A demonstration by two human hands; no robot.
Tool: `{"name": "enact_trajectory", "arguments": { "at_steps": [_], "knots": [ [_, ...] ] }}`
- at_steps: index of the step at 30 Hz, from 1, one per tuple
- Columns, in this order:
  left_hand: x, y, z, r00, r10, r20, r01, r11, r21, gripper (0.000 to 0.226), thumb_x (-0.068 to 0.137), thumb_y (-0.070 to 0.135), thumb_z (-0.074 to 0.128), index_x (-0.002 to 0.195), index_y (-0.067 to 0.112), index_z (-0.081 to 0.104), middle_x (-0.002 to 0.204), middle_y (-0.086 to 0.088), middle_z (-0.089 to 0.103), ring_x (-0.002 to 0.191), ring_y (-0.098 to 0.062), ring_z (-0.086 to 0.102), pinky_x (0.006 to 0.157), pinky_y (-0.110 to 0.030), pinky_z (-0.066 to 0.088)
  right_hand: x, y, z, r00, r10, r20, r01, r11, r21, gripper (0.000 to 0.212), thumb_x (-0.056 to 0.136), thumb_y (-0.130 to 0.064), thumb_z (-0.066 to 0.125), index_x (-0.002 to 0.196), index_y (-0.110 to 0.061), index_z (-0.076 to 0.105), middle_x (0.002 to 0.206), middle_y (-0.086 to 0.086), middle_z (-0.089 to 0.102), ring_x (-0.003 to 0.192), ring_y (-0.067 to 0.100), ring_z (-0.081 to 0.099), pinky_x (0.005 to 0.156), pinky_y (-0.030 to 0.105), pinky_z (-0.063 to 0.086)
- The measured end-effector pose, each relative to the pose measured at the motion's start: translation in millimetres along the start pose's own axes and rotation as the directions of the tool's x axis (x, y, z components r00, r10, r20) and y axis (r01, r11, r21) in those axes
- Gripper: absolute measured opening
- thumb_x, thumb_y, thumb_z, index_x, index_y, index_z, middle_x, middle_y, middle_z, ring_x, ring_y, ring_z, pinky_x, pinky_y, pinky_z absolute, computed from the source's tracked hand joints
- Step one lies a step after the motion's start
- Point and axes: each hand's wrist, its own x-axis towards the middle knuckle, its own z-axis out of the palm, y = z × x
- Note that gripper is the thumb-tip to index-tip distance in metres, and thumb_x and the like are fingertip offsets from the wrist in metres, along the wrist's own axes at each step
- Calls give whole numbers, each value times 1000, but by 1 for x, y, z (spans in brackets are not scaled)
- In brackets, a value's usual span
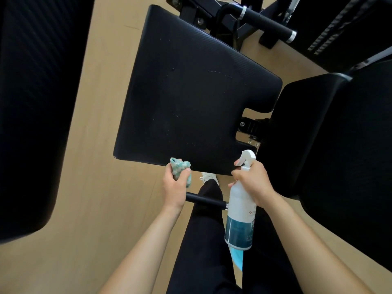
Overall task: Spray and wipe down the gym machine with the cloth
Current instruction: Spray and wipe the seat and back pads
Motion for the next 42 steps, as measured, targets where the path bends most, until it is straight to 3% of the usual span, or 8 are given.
{"name": "enact_trajectory", "arguments": {
  "at_steps": [6, 12, 16, 20, 25, 31, 37, 42],
  "knots": [
    [55, 39, 19, 980, 142, 137, -163, 973, 161, 52, 74, 49, 67, 123, 31, 62, 127, 6, 61, 118, -15, 59, 98, -33, 50, -3, -8, -11, 997, -65, -38, 65, 998, -3, 28, 87, -5, 67, 104, -27, 62, 99, 12, 71, 67, 20, 79, 77, 44, 65],
    [103, 50, 29, 901, 384, 202, -430, 720, 546, 36, 89, 7, 72, 122, 20, 68, 114, 3, 64, 108, -14, 61, 97, -40, 55, 3, -21, -10, 992, -129, -8, 129, 991, 21, 25, 89, -3, 65, 106, -22, 63, 84, 7, 74, 67, 22, 79, 84, 49, 63],
    [107, 47, 44, 628, 679, 380, -711, 302, 635, 32, 86, 11, 74, 118, 14, 69, 111, -2, 64, 103, -21, 56, 87, -35, 52, 10, -28, -5, 990, -138, -10, 139, 990, 33, 25, 88, -3, 65, 105, -21, 62, 83, 8, 73, 67, 22, 79, 83, 49, 63],
    [111, 35, 79, 433, 529, 729, -847, -39, 531, 36, 82, 12, 80, 116, 16, 70, 121, -4, 65, 107, -27, 58, 76, -41, 57, 15, -25, -7, 989, -137, -60, 138, 990, 24, 27, 88, -5, 66, 104, -26, 60, 86, 11, 74, 66, 19, 79, 82, 48, 64],
    [134, 35, 88, 505, 614, 606, -799, 69, 597, 22, 78, 16, 87, 94, 10, 73, 97, -5, 66, 83, -25, 59, 57, -37, 55, 17, -21, -15, 992, -120, -40, 120, 993, -14, 26, 87, -3, 64, 104, -24, 61, 87, 15, 75, 66, 20, 79, 76, 41, 63],
    [169, 89, 90, 468, 815, 342, -739, 150, 656, 22, 91, 19, 77, 107, 4, 76, 112, -11, 69, 106, -30, 60, 85, -27, 51, 17, -22, -17, 994, -101, -46, 100, 995, -7, 27, 87, -2, 62, 105, -22, 61, 86, 15, 76, 66, 17, 79, 73, 33, 58],
    [163, 60, 87, 440, 632, 638, -772, -97, 628, 45, 82, 29, 82, 121, 10, 72, 118, -8, 62, 107, -27, 48, 73, -37, 59, 13, -28, -19, 990, -136, -48, 136, 991, -7, 27, 87, -1, 62, 105, -21, 61, 84, 16, 76, 65, 16, 78, 73, 34, 58],
    [155, 40, 71, 304, 599, 741, -828, -219, 517, 13, 89, 13, 75, 102, 13, 74, 97, -5, 62, 85, -24, 53, 60, -34, 55, 9, -30, -15, 991, -133, -29, 132, 991, -35, 28, 87, -3, 61, 107, -23, 60, 80, 10, 77, 65, 7, 76, 66, 27, 49]
  ]
}}
